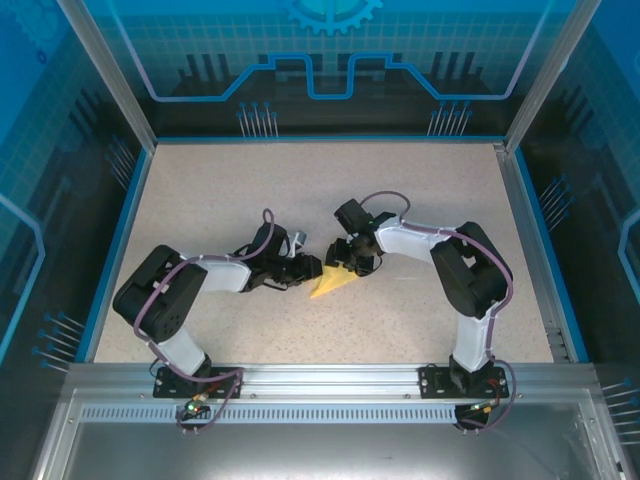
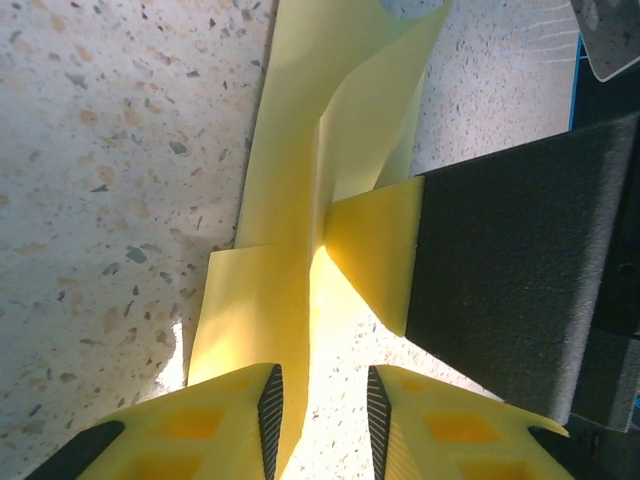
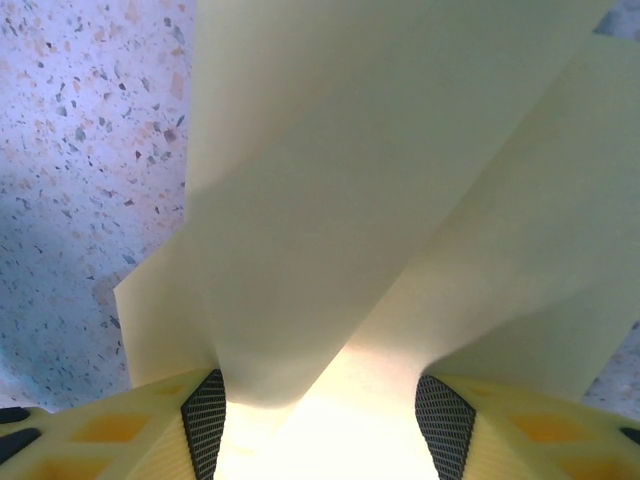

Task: Fold a paper plane with a square sheet of paper (pick it up from the middle)
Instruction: Fourth fold the wing at the center of the table.

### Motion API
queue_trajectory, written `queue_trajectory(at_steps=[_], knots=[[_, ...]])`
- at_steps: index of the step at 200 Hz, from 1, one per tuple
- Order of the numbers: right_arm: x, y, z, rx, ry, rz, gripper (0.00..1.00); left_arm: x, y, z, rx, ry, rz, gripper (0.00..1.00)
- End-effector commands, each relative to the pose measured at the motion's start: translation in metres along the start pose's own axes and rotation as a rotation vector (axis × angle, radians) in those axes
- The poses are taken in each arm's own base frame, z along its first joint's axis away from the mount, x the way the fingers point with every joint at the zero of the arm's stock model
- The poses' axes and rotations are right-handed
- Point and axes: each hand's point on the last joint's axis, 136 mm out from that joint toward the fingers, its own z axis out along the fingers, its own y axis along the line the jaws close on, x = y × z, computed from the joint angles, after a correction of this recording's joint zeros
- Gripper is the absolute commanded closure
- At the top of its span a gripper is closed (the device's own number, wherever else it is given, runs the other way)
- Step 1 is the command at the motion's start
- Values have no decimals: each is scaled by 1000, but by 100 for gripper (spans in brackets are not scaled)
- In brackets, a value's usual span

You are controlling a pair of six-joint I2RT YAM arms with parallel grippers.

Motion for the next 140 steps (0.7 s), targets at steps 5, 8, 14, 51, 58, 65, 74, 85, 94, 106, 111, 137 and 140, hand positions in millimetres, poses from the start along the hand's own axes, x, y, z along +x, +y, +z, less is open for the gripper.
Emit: queue_trajectory(at_steps=[5,8,14,51,58,65,74,85,94,106,111,137,140], knots=[[26,-48,22,160,76,43,41,1,5,8,-8,33,9,67],[27,-47,23,158,79,44,41,1,4,10,-6,39,9,67],[28,-47,23,153,82,45,41,2,4,12,0,51,9,70],[28,-44,23,124,86,53,41,2,1,19,17,63,22,73],[28,-43,22,118,86,55,41,3,0,20,20,67,23,73],[28,-43,22,110,88,58,41,3,0,21,20,70,24,74],[28,-42,22,102,89,64,41,4,-1,23,22,76,28,75],[27,-41,21,92,90,69,41,5,-3,26,30,84,35,76],[27,-40,21,87,89,69,41,6,-5,27,33,87,41,76],[26,-39,20,82,89,71,41,5,-6,29,35,86,48,76],[27,-39,20,82,91,71,41,5,-6,29,34,87,47,76],[26,-37,19,68,92,72,41,4,-9,30,45,85,55,76],[26,-37,19,65,93,71,42,4,-9,30,46,86,55,77]])
